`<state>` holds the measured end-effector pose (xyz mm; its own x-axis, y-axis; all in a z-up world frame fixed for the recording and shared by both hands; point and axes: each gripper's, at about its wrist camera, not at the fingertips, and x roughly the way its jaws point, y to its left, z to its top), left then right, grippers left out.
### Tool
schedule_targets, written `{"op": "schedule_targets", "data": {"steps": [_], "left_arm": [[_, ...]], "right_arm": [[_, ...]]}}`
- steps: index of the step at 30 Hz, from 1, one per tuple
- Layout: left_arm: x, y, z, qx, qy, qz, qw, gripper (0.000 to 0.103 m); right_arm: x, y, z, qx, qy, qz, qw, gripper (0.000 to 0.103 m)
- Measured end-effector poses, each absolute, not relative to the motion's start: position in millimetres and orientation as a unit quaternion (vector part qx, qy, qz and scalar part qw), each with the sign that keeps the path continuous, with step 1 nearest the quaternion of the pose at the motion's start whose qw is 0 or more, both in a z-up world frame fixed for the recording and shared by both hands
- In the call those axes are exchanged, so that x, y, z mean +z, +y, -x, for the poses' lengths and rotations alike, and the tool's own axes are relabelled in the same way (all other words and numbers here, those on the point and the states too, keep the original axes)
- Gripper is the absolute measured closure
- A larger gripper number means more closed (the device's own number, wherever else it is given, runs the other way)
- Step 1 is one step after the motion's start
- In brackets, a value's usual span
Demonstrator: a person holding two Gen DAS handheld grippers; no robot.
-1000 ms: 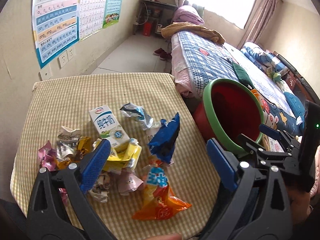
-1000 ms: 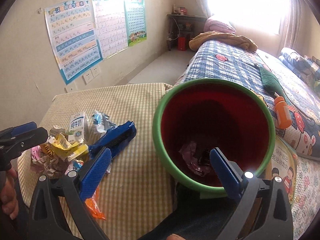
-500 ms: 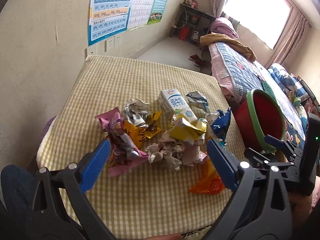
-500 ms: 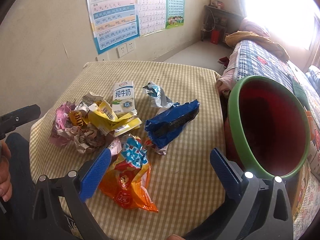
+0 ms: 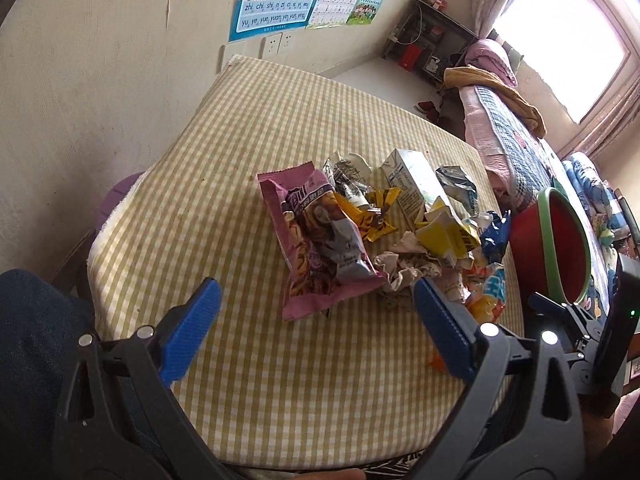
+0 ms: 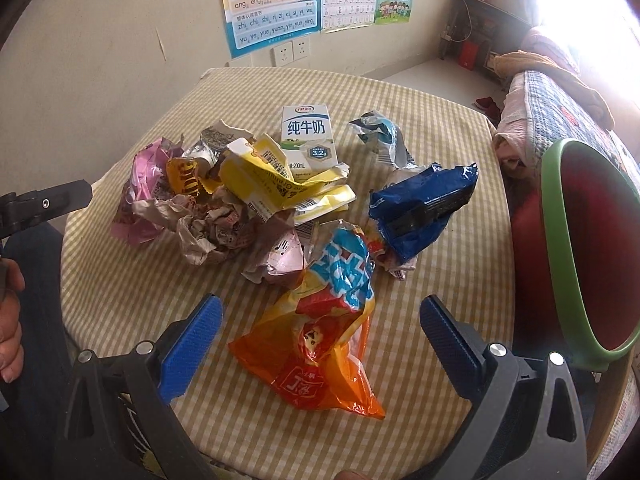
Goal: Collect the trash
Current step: 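Move both tools back over the wrapper pile on the table, then grasp the orange chip bag with the right tool while the left tool grasps the purple snack bag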
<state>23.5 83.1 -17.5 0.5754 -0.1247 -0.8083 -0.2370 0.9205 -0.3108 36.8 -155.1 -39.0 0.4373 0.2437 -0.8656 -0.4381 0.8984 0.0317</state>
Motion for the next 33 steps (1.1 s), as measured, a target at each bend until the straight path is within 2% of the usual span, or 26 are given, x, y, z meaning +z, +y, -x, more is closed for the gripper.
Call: {"op": "schedule_targets", "data": {"steps": [12, 15, 21, 22, 23, 24, 30, 31, 33], "left_arm": [[-37.3, 87.1, -63.5, 0.029, 0.482, 0.212, 0.85, 0.011], [-47.2, 86.0, -67.7, 0.022, 0.49, 0.211, 0.845, 0.02], [-63.7, 87.2, -70.4, 0.02, 0.504, 0.207, 0.838, 0.044], [-64.0, 86.7, -70.7, 0.018, 0.505, 0.205, 0.838, 0.05], [-63.9, 86.2, -70.4, 0.018, 0.504, 0.203, 0.839, 0.05], [-63.8, 85.3, -70.4, 0.017, 0.503, 0.201, 0.841, 0.05], [-62.3, 83.3, -69.0, 0.016, 0.5, 0.196, 0.843, 0.052], [-61.0, 83.3, -68.7, 0.016, 0.499, 0.196, 0.844, 0.052], [-57.4, 82.4, -67.1, 0.018, 0.494, 0.193, 0.847, 0.053]], "right_arm": [[-56.6, -156.8, -45.3, 0.2, 0.52, 0.082, 0.826, 0.007], [-62.7, -157.1, -47.7, 0.2, 0.529, 0.075, 0.821, 0.007], [-71.9, -156.7, -54.0, 0.206, 0.542, 0.068, 0.812, 0.009], [-74.0, -156.0, -55.2, 0.206, 0.545, 0.067, 0.81, 0.017], [-76.2, -155.9, -56.5, 0.207, 0.549, 0.067, 0.807, 0.028], [-78.1, -156.0, -58.4, 0.209, 0.552, 0.065, 0.804, 0.031], [-79.1, -161.0, -62.3, 0.214, 0.553, 0.046, 0.804, 0.036], [-77.9, -162.6, -62.5, 0.214, 0.551, 0.042, 0.805, 0.044], [-74.1, -165.4, -63.6, 0.214, 0.546, 0.035, 0.809, 0.044]]}}
